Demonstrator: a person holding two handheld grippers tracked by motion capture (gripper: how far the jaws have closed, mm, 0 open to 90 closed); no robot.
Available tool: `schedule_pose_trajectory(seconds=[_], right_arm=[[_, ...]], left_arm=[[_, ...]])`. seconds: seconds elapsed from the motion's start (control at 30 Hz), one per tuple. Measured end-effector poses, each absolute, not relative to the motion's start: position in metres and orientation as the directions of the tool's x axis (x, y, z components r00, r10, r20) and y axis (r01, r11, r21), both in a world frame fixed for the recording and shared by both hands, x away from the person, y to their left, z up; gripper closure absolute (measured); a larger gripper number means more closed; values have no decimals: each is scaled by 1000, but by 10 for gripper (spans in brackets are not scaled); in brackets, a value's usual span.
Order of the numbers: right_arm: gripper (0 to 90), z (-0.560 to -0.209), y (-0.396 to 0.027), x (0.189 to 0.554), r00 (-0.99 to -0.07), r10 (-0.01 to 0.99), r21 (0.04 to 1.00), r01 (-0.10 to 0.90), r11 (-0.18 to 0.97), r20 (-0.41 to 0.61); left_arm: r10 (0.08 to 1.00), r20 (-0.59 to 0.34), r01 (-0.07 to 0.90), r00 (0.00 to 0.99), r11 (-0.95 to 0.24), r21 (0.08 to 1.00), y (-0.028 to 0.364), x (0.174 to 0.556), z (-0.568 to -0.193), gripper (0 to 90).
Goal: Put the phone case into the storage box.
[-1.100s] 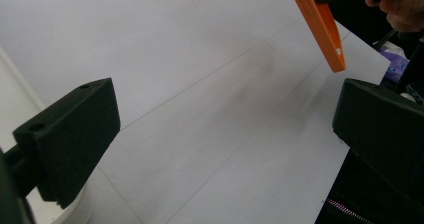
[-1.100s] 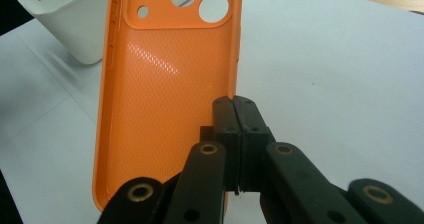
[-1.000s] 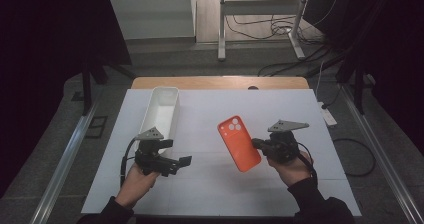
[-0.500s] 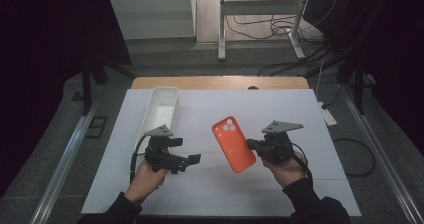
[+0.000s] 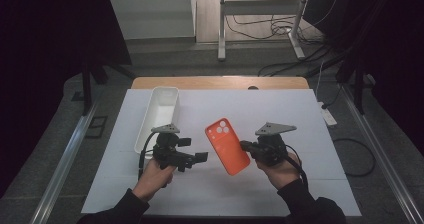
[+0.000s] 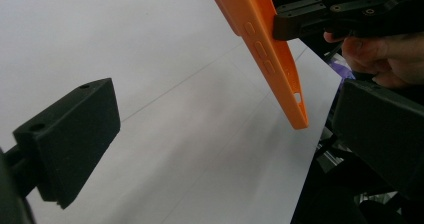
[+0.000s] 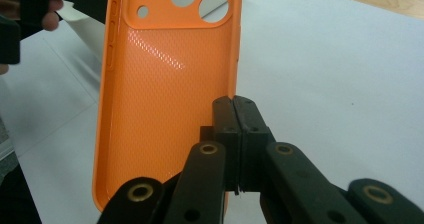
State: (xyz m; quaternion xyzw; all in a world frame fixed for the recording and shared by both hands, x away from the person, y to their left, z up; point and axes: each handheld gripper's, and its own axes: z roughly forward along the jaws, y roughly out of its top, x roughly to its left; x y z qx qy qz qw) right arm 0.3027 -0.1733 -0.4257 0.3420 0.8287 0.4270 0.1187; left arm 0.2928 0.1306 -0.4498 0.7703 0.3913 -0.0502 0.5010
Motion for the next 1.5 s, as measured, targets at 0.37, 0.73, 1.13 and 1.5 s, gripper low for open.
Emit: schedule_pose_trajectory(seconds=[0.37,0.73,1.13,1.5], right_arm=[[889,-426,-164,298,-752,653,793,453,408,94],[889,-427,-154,293,-767,635,795,442,417,93],[889,-427,-147,288,-781,616,797,434,419,101],[889,-428,-146,287,-784,613,801,428,419,98]], left_arm=[[545,-479,667,688,-216,713,117,297,-455,0],[529,-497,678,688,-226,699,106,301,-459,2],[504,-516,681,693,-222,698,106,302,-460,134],[447,-590,718,673,-200,667,110,303,-460,519]])
